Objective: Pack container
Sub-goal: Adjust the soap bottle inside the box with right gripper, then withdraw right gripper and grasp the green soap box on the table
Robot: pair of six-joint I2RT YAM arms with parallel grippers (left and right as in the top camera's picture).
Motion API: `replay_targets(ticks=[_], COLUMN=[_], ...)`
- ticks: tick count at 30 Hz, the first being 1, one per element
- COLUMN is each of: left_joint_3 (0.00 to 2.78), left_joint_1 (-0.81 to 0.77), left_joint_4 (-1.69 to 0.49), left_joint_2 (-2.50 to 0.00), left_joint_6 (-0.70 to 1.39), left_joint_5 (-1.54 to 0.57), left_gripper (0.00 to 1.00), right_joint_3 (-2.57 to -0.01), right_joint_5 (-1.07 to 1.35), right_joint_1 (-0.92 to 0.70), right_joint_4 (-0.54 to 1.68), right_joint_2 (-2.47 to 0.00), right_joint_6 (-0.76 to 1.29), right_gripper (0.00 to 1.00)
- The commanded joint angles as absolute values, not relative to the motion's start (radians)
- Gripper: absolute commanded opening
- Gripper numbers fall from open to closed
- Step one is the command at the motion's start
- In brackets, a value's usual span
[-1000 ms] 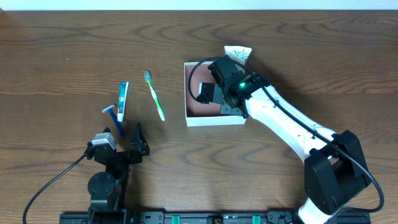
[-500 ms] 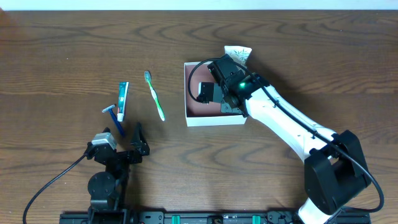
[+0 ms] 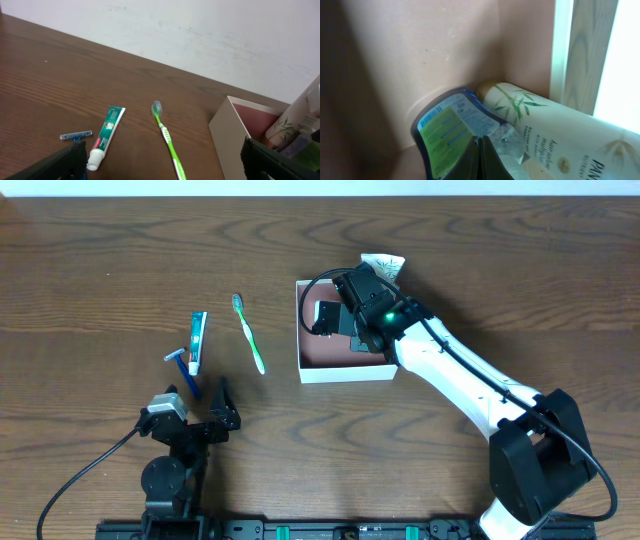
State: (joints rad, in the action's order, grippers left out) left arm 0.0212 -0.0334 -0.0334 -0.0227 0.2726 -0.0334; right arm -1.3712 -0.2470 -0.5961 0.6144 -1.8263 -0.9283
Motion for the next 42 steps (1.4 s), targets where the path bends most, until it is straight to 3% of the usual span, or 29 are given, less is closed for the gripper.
replay_targets(ticks=[1,20,34,36,39,41,42], left_joint_3=[0.004,0.004,0.004,0.004,0.004,0.004,0.004], left_joint_1=[-0.028,-0.028,-0.028,-0.028,-0.028,-0.028,-0.028], left_joint_4=[-0.072,-0.072,-0.072,-0.072,-0.072,-0.072,-0.072], left_joint_2=[-0.024,-0.024,-0.024,-0.024,-0.024,-0.024,-0.024], left_joint_6=[0.263,0.263,0.263,0.263,0.263,0.263,0.263], left_joint_5=[-0.007,-0.007,-0.007,-0.007,-0.007,-0.007,-0.007], left_gripper=[0.98,0.98,0.98,0.98,0.98,0.98,0.98], right_joint_3=[-1.365,-1.365,-1.389,-1.397,-1.423,-1.443,-1.451], right_joint_5=[-0.311,-0.243,-0.236,-0.235,-0.228,-0.204,-0.189], right_joint_1=[-0.582,-0.642,-0.801,-0.812,-0.818,-0.817,-0.815], right_joint_4=[0.604,0.572,0.473,0.48,0.526,0.577,0.605], right_joint_2=[-1.835,-1.835,-1.814,-1.788,-1.718,-1.655,-1.617], right_joint_6=[-0.931,-0.82,-0.366,-0.303,-0.228,-0.204,-0.192], right_gripper=[0.01,0.01,0.02,0.12,0.58,0.76,0.8])
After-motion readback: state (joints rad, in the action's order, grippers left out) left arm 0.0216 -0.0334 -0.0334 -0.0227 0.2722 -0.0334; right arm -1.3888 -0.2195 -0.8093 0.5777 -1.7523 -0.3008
